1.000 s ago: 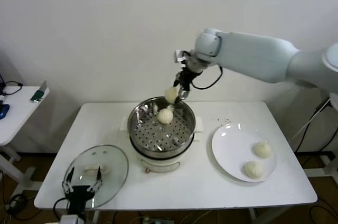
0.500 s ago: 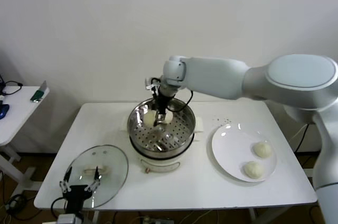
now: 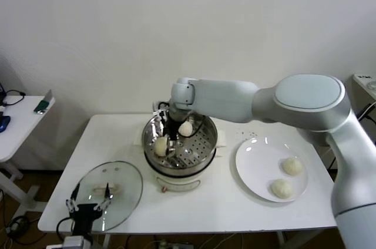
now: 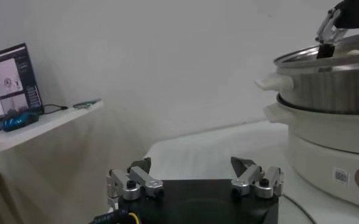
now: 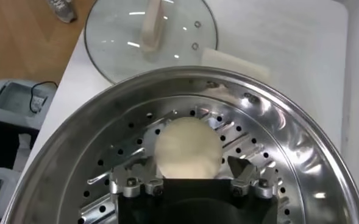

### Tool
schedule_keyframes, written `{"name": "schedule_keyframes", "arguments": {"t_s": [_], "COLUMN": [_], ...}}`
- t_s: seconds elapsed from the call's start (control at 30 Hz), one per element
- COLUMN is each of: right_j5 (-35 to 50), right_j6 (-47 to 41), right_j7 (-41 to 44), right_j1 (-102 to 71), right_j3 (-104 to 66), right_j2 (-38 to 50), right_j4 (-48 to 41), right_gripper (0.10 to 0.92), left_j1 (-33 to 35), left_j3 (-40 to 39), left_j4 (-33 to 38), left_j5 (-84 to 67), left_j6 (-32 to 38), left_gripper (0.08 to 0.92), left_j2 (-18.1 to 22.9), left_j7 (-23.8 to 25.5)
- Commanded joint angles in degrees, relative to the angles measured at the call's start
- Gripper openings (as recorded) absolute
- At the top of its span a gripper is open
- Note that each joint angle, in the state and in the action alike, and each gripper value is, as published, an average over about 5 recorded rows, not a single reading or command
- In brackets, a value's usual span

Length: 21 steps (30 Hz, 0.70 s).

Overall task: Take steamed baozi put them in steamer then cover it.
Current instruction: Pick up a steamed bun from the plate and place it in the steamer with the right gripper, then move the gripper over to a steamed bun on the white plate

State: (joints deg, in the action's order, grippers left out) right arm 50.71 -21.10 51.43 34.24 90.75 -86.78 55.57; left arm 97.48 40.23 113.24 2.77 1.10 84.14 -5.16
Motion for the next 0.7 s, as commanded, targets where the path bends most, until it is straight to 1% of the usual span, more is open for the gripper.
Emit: {"name": "schedule_keyframes", "arguments": {"t_s": [0.03,0.2,0.37,0.53,0.7], "right_j5": [-0.45,-1.44,-4.63,-13.11,-21.03], "right_j6": [0.54,1.99,2.36,2.67,3.08], "right_j7": [2.2,4.77,6.09,7.02,7.23], "right_j1": [5.84,12.88,16.86,16.87,12.94], "right_j3": [0.27,2.15,4.22,6.25,6.24], "right_j2": [4.74,13.39,25.5,36.79,46.19], "right_j4": [4.2,11.67,20.29,27.48,31.82], "right_gripper": [0.822,0.823,0.823,0.823,0.823], "left_j1": [-0.06,0.03,0.09,0.2,0.33], "left_j3": [0.11,0.23,0.34,0.49,0.64], "left_j4": [0.25,0.31,0.19,0.05,0.05], "left_j5": [0.01,-0.16,-0.28,-0.32,-0.12], "left_j6": [-0.18,-0.22,-0.26,-0.38,-0.65], "left_gripper": [0.823,0.823,0.823,0.823,0.823], "left_j2": [0.05,0.11,0.06,0.03,0.27], "left_j7": [-0.03,-0.09,-0.11,-0.18,-0.23]}}
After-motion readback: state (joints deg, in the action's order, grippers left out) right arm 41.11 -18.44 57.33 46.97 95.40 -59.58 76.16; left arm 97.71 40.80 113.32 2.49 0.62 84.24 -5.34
